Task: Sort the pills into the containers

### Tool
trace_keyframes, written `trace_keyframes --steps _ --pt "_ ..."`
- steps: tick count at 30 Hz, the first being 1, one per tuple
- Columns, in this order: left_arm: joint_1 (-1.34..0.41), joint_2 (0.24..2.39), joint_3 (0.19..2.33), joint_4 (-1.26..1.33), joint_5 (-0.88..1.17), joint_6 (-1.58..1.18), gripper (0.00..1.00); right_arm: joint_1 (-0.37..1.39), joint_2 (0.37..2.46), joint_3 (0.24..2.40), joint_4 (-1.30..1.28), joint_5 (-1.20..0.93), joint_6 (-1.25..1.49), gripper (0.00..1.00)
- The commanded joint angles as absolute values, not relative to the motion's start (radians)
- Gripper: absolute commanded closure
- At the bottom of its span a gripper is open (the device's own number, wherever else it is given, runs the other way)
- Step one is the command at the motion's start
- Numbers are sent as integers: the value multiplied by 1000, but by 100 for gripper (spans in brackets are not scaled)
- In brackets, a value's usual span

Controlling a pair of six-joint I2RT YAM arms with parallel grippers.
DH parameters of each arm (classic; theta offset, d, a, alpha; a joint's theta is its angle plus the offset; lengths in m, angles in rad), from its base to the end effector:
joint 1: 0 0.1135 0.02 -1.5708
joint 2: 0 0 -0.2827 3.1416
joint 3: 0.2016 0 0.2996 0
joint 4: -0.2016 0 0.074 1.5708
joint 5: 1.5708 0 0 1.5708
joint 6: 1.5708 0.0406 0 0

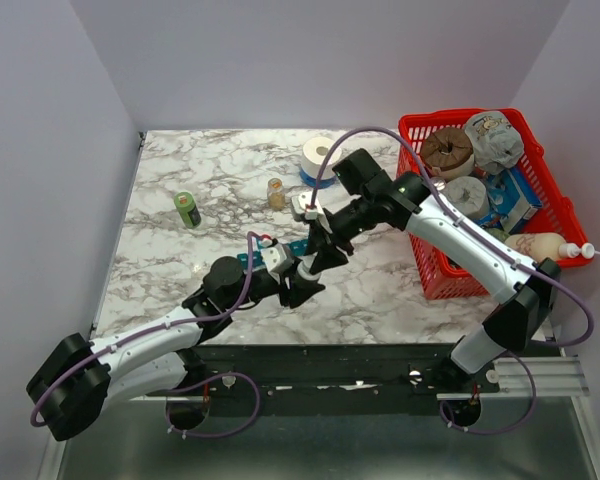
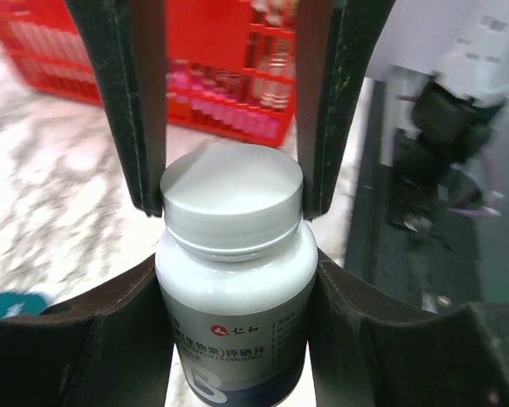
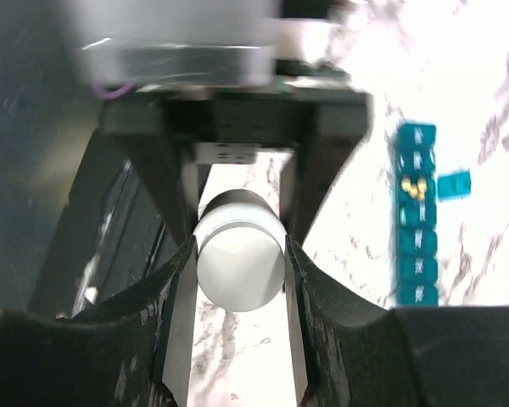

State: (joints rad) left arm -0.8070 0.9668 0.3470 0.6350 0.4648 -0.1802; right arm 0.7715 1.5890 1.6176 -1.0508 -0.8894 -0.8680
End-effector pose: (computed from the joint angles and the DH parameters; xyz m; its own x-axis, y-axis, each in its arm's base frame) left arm 0.1553 -0.1885 0.2262 -0.1609 -0.0636 -0.9849 0.9420 0.2879 -0.1725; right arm 0.2424 0.2797 0.3796 0.1613 -0.5136 -0.8427 -0.9383 -0.3446 0.0304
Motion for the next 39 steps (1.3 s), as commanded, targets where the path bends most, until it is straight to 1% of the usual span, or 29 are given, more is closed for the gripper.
trace_keyframes --steps 1,3,5,6,7,9,10,11,12,13,18,19,20,21,22,24,25,26,29,31,39 --pt "-822 940 357 756 30 -117 100 775 1638 1557 -850 -611 -346 80" --pt "-824 971 373 778 -41 -110 100 776 1621 1467 -757 -536 -264 80" --pt "-824 994 383 791 -40 -103 100 775 1618 1440 -729 -518 -239 72" --pt "-824 1011 391 793 -26 -104 100 770 1618 1448 -739 -540 -241 66" --pt "-824 1015 387 799 -5 -104 100 766 1620 1462 -747 -569 -245 55" --pt "-824 1017 359 837 70 -109 100 752 1612 1521 -781 -659 -273 43" --pt "-824 1012 348 841 93 -107 100 746 1606 1543 -793 -685 -303 30" --pt "-822 1008 341 833 157 -104 100 736 1600 1564 -805 -743 -328 22" --pt "-822 993 325 824 185 -101 100 720 1586 1612 -830 -755 -359 14" --pt "-821 982 319 815 211 -100 100 710 1579 1630 -844 -771 -383 2" --pt "-808 917 298 736 412 -117 100 686 1533 1698 -984 -890 -632 0" --pt "-807 913 299 729 438 -124 100 686 1514 1689 -1009 -912 -743 0" --pt "-807 908 301 726 463 -138 100 686 1503 1680 -1038 -978 -812 0" --pt "-805 910 305 724 492 -146 100 686 1491 1663 -1104 -1014 -890 0" --pt "-805 913 310 723 536 -153 100 686 1473 1646 -1155 -1049 -1105 0" --pt "-805 931 328 723 587 -173 100 686 1457 1586 -1280 -1115 -1364 0" --pt "-804 939 337 721 630 -179 100 687 1457 1572 -1282 -1118 -1452 0" --pt "-805 946 345 719 647 -186 100 692 1476 1580 -1279 -1120 -1454 0" --pt "-801 982 374 719 690 -202 100 703 1558 1641 -1391 -1127 -1541 2" --pt "-801 1002 382 732 703 -215 100 712 1594 1690 -1443 -1143 -1530 5" --pt "-793 1048 400 756 721 -224 100 745 1588 1643 -1376 -1083 -1447 17"
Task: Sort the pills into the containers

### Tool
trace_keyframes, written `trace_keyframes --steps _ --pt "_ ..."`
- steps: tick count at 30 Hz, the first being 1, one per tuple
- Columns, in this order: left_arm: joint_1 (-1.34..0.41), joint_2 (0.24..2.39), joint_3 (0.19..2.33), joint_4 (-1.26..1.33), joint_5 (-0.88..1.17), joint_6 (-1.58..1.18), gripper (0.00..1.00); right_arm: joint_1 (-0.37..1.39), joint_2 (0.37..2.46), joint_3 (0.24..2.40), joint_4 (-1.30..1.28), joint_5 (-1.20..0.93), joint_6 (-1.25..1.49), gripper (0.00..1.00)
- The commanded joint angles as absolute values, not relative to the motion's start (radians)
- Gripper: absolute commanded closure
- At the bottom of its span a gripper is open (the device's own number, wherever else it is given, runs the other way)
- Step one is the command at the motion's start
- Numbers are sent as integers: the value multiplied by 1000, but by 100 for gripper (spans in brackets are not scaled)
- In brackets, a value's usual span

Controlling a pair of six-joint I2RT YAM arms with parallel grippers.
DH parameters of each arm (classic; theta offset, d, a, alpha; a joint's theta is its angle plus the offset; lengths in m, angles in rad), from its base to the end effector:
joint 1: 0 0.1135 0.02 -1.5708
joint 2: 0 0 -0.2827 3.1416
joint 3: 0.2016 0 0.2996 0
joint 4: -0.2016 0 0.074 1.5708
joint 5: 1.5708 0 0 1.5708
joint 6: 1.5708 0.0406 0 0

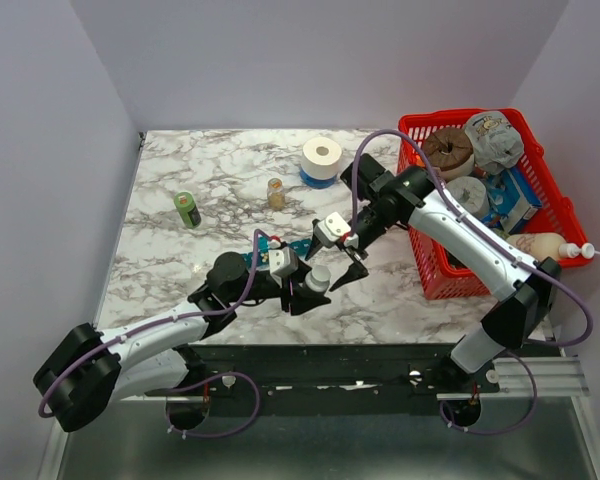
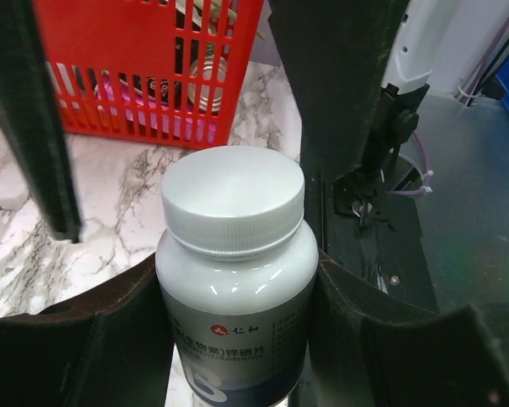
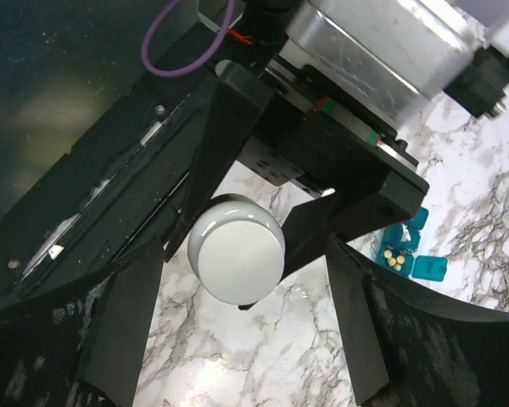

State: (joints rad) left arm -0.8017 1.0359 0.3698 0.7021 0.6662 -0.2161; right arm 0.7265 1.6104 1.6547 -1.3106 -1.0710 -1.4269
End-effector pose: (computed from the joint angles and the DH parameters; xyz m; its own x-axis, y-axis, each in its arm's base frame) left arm 0.1556 -0.1968 0.2263 -0.1888 -0.0473 -0.9809 0.9767 0.0951 -0.1926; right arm 0.2378 0.2590 0.3798 0.4075 -0.2724 -0.8716 -0.7796 -0.6008 -0.1766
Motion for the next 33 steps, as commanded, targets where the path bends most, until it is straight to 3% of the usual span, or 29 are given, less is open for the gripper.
trace_keyframes --steps 1,3,4,5,8,12,17,25,28,31,33 --pt "-793 1048 399 759 718 -224 100 749 1591 1644 -1382 -1080 -1442 19" --pt "-788 1048 397 759 707 -221 100 749 1597 1651 -1385 -1075 -1425 32" --pt "-787 1045 396 761 695 -219 100 749 1600 1651 -1385 -1072 -1405 44" --pt "-787 1045 394 764 687 -218 100 749 1606 1649 -1385 -1068 -1396 47" --pt "-785 1039 388 794 663 -224 100 750 1603 1635 -1359 -1057 -1359 49" --pt "-785 1031 380 825 624 -232 100 750 1591 1602 -1244 -1019 -1244 58" --pt "-785 1020 376 842 536 -216 100 752 1591 1576 -1094 -939 -958 64" --pt "-842 989 382 819 53 -124 100 752 1583 1454 -761 -589 -412 65" --pt "-847 1017 400 808 20 -110 100 752 1583 1425 -712 -575 -347 64" --pt "-845 1038 402 784 86 -92 100 744 1589 1489 -744 -646 -351 52" --pt "-844 1037 387 772 170 -86 100 726 1582 1535 -796 -733 -391 32"
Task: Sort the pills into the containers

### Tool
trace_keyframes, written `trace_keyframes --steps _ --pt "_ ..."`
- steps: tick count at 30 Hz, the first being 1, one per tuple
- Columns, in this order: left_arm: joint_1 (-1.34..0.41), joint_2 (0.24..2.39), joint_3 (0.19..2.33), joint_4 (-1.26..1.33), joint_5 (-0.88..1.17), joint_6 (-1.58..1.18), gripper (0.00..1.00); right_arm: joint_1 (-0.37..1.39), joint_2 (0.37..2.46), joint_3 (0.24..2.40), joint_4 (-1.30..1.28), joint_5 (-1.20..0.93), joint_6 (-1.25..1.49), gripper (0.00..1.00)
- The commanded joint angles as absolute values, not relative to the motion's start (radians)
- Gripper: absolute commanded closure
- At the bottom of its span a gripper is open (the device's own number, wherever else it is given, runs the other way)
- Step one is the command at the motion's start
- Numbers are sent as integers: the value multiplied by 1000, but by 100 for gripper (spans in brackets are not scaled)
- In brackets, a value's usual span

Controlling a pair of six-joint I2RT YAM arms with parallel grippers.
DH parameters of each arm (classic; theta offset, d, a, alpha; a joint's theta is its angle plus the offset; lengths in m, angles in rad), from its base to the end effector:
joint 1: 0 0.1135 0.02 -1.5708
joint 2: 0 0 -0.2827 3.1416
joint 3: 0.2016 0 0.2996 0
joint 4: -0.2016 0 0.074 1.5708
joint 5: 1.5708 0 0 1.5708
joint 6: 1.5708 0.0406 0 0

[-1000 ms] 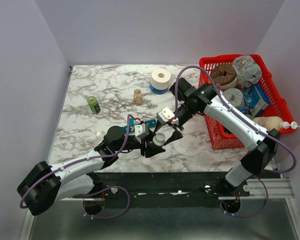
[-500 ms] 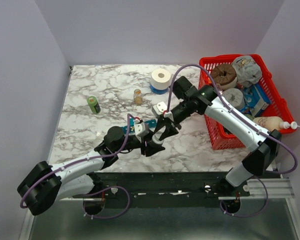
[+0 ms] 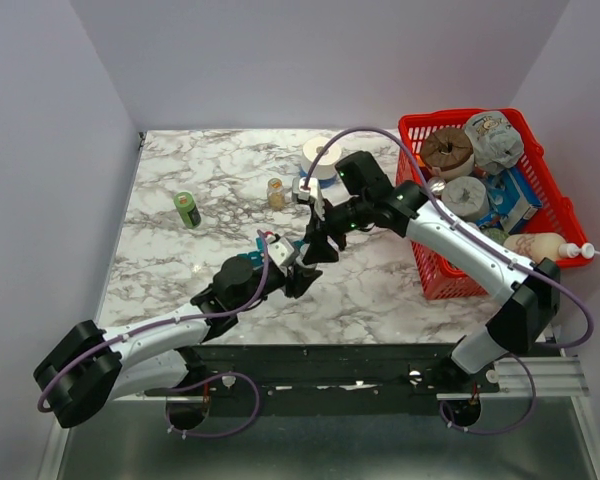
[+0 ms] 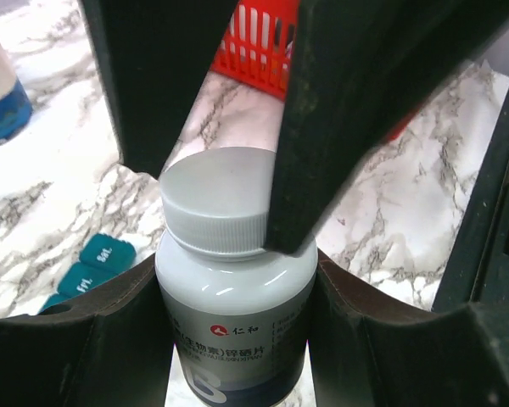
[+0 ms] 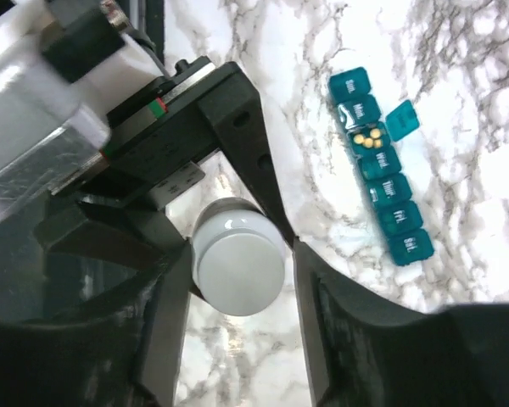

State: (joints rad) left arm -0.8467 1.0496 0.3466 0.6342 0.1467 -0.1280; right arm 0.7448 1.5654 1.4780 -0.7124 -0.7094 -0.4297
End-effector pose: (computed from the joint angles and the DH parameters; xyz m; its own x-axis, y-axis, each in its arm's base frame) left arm 0.1650 -0.1956 0.2068 -0.1521 -0.0186 -0.9882 0.8250 0.5482 -0.1373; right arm 0.2682 0.2832 0.3552 -0.1261 -0.5462 -0.8281 -0.9906 0.0249 0.1344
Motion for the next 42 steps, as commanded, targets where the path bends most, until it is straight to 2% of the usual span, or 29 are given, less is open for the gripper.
trace_keyframes --steps 1,2,6,9,12,13,16,17,24,28,32,36,38,42 --pt "-841 1028 365 772 201 -81 100 719 1575 1586 -810 -747 -428 26" --pt "-833 1022 354 769 257 -83 100 713 1569 1606 -830 -774 -464 14" --pt "-813 974 322 723 378 -92 100 704 1528 1667 -923 -833 -644 2" --pt "-807 937 316 687 463 -101 100 703 1483 1637 -981 -943 -822 1" --pt "-804 930 331 669 529 -118 100 703 1468 1595 -1159 -1079 -1246 0" --pt "-802 940 345 667 572 -124 100 704 1480 1597 -1316 -1094 -1461 0" --pt "-801 972 379 644 630 -141 100 709 1583 1684 -1504 -1115 -1590 1" --pt "-801 977 385 644 650 -146 100 710 1632 1715 -1526 -1117 -1556 2" --pt "-793 1003 410 638 669 -141 100 741 1637 1689 -1488 -1097 -1509 7" --pt "-790 1022 417 652 672 -146 100 756 1651 1671 -1473 -1052 -1465 15" --pt "-787 1023 417 663 666 -146 100 758 1669 1677 -1459 -1028 -1408 33" --pt "-785 1002 410 663 623 -138 100 759 1667 1652 -1393 -997 -1315 47" --pt "-785 979 403 655 563 -124 100 758 1660 1637 -1320 -970 -1213 56" --pt "-785 927 384 649 413 -91 100 758 1654 1603 -1169 -885 -993 66"
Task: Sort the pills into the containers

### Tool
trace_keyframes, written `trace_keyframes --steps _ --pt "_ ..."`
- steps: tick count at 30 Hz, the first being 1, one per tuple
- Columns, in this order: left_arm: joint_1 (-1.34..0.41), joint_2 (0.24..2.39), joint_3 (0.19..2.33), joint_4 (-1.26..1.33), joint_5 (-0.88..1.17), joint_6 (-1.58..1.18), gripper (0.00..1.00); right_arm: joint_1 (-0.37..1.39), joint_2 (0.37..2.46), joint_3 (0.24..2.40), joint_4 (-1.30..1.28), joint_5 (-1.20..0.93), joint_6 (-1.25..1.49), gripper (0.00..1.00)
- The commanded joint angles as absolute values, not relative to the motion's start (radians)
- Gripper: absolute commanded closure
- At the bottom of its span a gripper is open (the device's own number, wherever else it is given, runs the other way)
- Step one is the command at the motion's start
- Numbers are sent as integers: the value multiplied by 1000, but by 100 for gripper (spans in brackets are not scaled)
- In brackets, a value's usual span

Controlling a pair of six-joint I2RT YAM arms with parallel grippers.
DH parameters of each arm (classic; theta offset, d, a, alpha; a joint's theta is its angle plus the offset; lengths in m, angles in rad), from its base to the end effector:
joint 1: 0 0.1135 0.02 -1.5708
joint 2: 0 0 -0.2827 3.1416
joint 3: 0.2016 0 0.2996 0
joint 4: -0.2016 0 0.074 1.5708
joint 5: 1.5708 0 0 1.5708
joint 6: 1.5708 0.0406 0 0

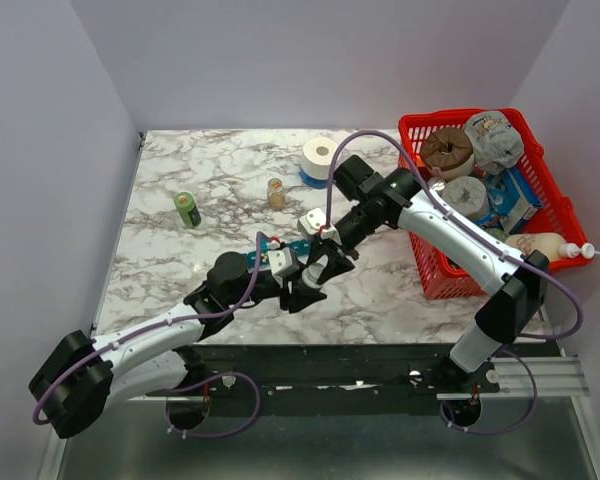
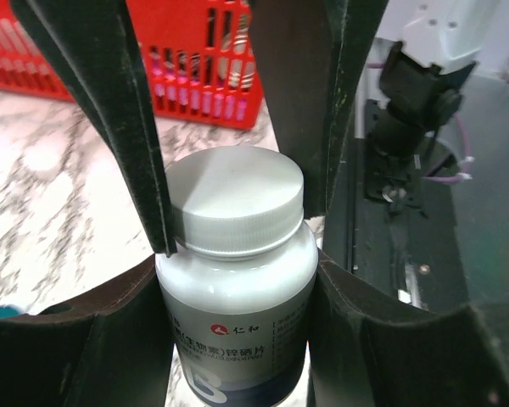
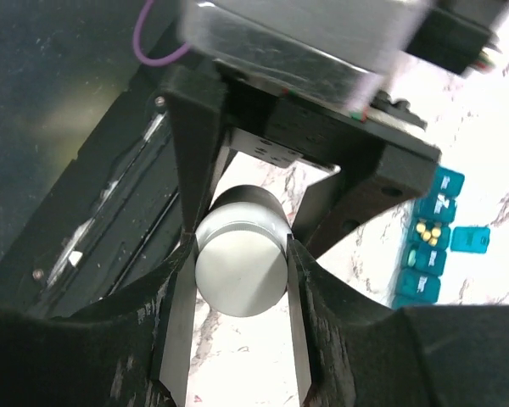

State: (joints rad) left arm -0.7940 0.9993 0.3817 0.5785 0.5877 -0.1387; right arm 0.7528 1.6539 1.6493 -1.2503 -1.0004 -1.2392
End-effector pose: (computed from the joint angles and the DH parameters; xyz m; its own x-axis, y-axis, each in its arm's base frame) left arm 0.1584 -0.1932 0.2260 -0.1629 0.0016 -0.9866 0.9687 0.1903 -0.1596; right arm 0.2445 0.2759 0.3627 0.3037 -0.4151 -0.8576 -0.8382 -0.5444 -0.0333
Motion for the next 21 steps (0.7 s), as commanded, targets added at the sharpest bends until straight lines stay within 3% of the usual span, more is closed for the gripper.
trace_keyframes --steps 1,7,8,13,16,17,21 --pt "-785 911 377 649 384 -86 100 758 1654 1594 -1125 -858 -951 67" --pt "-792 905 357 709 190 -83 100 759 1651 1519 -900 -761 -657 73" --pt "-792 911 356 722 183 -84 100 758 1654 1502 -878 -752 -585 77" --pt "-792 959 341 756 179 -81 100 758 1674 1488 -839 -767 -531 78" --pt "-793 956 322 767 173 -94 62 756 1674 1485 -839 -749 -535 79" --pt "-790 951 319 756 163 -106 40 755 1672 1483 -839 -739 -537 79" --pt "-785 907 307 689 141 -117 10 715 1675 1477 -827 -692 -517 79"
